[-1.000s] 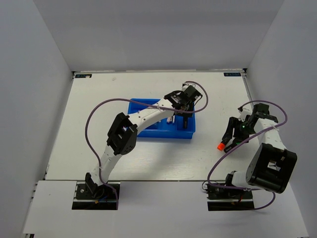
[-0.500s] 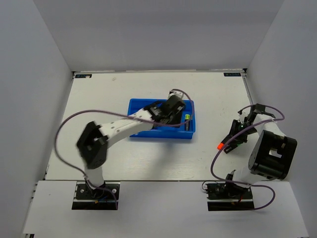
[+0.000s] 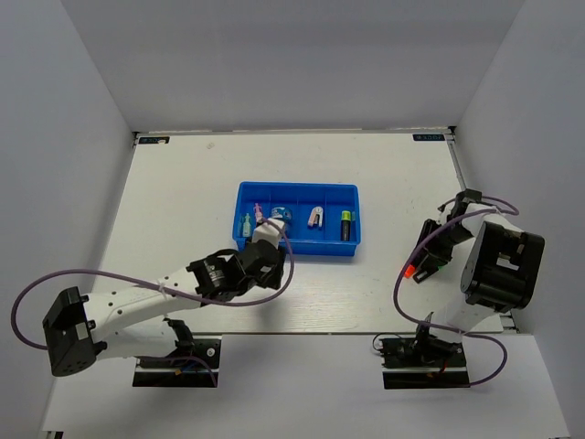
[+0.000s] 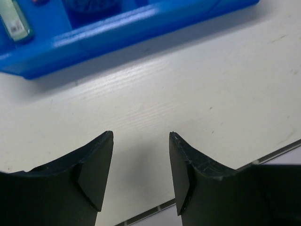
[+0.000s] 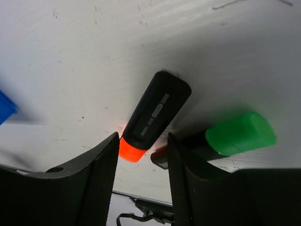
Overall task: Sort the stationery into containers
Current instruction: Pick up the pen from the center of the board.
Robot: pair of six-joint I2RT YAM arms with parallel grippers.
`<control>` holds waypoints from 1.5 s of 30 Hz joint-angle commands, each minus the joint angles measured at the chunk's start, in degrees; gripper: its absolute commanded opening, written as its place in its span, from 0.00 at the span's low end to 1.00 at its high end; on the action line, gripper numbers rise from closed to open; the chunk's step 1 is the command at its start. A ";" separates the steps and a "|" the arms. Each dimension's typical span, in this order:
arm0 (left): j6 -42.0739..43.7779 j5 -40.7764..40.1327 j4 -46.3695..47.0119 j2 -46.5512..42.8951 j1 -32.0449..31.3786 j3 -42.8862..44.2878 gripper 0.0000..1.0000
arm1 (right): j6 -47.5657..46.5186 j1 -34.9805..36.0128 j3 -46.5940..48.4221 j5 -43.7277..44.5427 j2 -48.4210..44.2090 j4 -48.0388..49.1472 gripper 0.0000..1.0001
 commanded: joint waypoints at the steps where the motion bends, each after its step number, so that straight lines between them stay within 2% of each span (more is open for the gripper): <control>1: -2.81 -2.13 0.98 -3.87 -1.46 -2.93 0.62 | 2.69 1.04 0.65 2.43 1.31 3.57 0.49; 9: -6.15 -5.74 -2.62 -5.97 -5.06 -4.70 0.62 | 3.40 4.28 4.34 9.98 9.56 3.06 0.49; 14: -9.84 -10.39 -8.86 -9.93 -8.40 -4.78 0.62 | 1.81 6.22 6.27 15.43 14.14 0.69 0.44; 20: -14.50 -14.79 -14.40 -13.10 -11.48 -4.52 0.62 | -1.53 9.39 6.89 23.42 14.94 -0.37 0.44; 26: -16.35 -15.32 -15.89 -13.37 -12.88 -4.52 0.62 | -2.58 12.12 4.43 26.86 13.19 2.70 0.41; 30: -16.35 -15.67 -16.86 -12.05 -13.32 -3.56 0.62 | -3.46 13.61 1.71 27.57 11.52 5.43 0.33; 33: -16.35 -15.58 -16.95 -11.87 -13.24 -3.56 0.62 | -3.38 14.23 0.74 25.47 10.29 6.22 0.18; 34: -16.61 -15.41 -17.12 -11.87 -13.24 -3.82 0.62 | -5.81 14.40 0.47 22.33 9.41 6.40 0.14; 36: -16.87 -14.97 -16.95 -12.05 -13.41 -3.90 0.62 | -6.62 14.23 0.65 19.67 7.13 6.40 0.13; 37: -16.79 -14.88 -16.95 -12.22 -13.50 -3.99 0.62 | -8.11 14.23 0.65 14.44 5.29 6.75 0.10; 42: -16.44 -14.18 -15.72 -11.17 -13.94 -3.73 0.62 | -11.11 15.19 2.31 4.82 -4.10 6.75 0.08; 45: -15.56 -13.48 -14.14 -9.42 -13.94 -3.29 0.62 | -11.46 16.51 5.30 -0.54 -6.32 4.91 0.08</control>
